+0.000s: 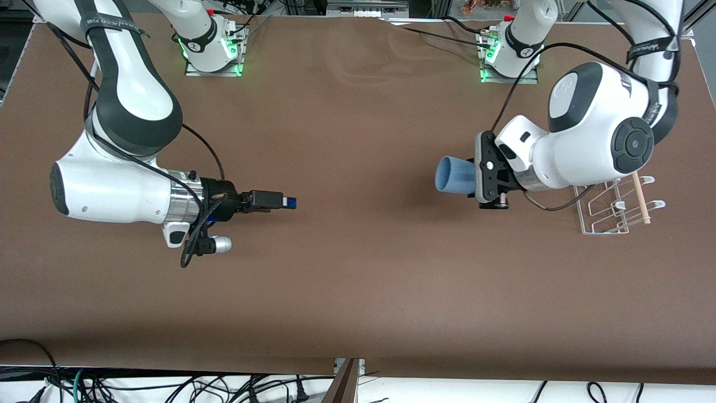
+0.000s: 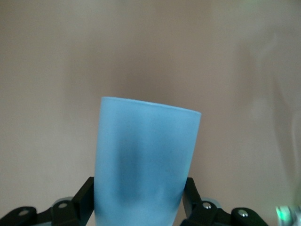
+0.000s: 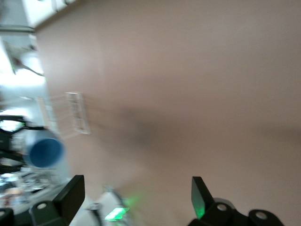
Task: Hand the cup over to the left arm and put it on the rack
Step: 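Carry the cup with the left gripper into the wire rack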
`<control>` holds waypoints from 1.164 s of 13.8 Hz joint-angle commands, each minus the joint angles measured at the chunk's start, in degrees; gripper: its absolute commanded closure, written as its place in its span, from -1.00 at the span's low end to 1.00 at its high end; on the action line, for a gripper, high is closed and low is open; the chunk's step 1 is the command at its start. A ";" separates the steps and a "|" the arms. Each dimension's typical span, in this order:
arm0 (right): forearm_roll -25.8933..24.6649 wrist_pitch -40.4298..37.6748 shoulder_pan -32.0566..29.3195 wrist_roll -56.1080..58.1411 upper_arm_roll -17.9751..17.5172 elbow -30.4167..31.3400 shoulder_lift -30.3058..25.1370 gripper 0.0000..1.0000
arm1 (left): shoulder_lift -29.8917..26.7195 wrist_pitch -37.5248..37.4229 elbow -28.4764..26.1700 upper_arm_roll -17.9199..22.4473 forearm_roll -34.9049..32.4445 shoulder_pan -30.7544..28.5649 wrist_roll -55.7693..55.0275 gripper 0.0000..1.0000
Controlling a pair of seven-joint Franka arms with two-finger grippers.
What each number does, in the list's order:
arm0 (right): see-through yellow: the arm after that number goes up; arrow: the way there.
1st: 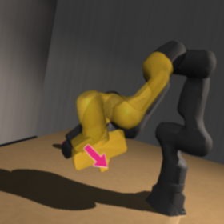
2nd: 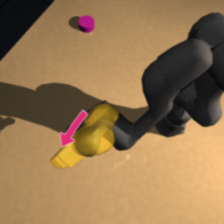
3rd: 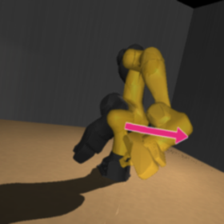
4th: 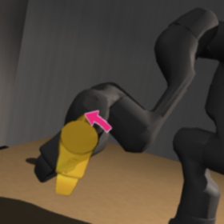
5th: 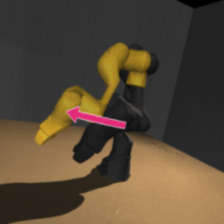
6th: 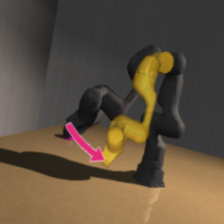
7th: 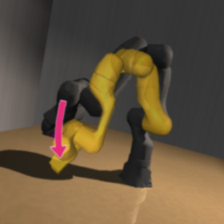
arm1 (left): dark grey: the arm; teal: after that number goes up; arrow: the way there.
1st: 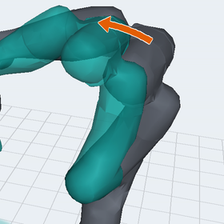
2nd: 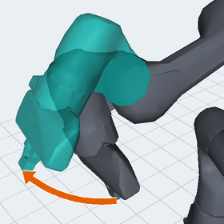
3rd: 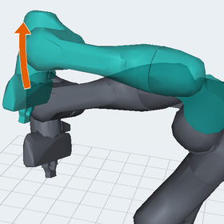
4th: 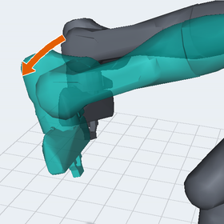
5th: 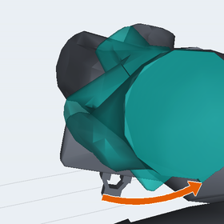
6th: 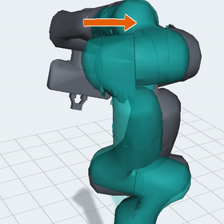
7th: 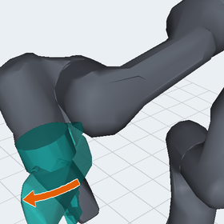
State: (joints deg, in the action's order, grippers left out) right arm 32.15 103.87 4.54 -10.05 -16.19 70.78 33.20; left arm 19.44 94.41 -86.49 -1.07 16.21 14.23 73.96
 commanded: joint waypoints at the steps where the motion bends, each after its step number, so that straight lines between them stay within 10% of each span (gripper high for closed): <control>1: -7.94 -4.80 -2.16 4.06 -0.24 0.15 -1.38 -1.00 | -1.33 -5.97 1.75 -0.25 -9.84 -0.69 -2.58 0.76; 11: -31.78 -8.59 -4.09 10.14 4.94 5.85 -11.29 -1.00 | 2.52 -17.84 2.29 -0.51 -52.99 -0.17 -13.22 0.73; 16: -33.45 -8.59 -5.51 10.14 10.03 10.34 -21.14 -1.00 | 13.32 -26.35 0.81 -0.51 -70.75 0.18 -26.74 0.87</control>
State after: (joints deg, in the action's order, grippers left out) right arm 0.21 94.93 -0.48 -0.72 -7.18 75.75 17.72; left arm 27.41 72.78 -85.85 -1.58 -47.88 13.92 51.77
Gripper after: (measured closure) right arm 0.000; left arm 0.225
